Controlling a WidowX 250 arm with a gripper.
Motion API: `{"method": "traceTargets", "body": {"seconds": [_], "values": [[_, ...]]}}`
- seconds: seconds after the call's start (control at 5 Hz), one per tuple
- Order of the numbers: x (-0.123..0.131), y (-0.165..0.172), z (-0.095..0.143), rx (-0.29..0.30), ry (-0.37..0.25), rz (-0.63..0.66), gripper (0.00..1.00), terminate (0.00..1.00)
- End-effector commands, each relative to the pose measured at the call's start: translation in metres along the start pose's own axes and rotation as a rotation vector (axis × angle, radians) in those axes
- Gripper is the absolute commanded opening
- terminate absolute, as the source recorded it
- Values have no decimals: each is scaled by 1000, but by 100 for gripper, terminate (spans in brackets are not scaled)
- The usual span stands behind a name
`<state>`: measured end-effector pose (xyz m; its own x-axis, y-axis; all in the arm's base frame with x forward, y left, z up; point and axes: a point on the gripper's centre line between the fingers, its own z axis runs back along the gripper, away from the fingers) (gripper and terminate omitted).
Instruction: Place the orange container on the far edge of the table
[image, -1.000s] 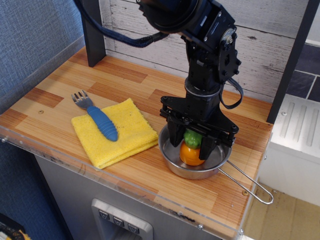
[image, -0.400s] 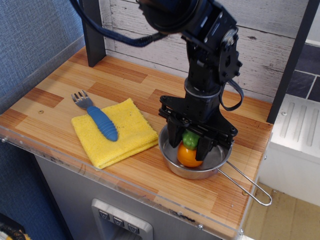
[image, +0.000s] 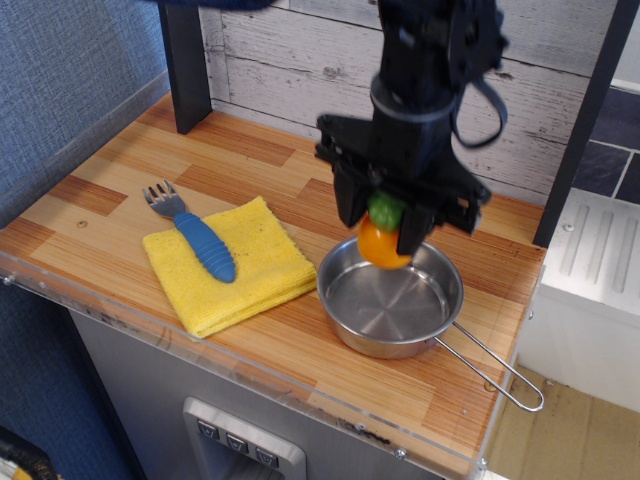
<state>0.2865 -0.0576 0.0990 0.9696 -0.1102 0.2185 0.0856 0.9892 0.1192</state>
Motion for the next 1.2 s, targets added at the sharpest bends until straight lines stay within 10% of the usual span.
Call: {"method": "traceTargets", "body": {"seconds": [0.0, 1.0], "values": [[24, 51, 22, 19, -64, 122, 0, 0], [63, 174, -50, 97, 24, 404, 0, 0]]}}
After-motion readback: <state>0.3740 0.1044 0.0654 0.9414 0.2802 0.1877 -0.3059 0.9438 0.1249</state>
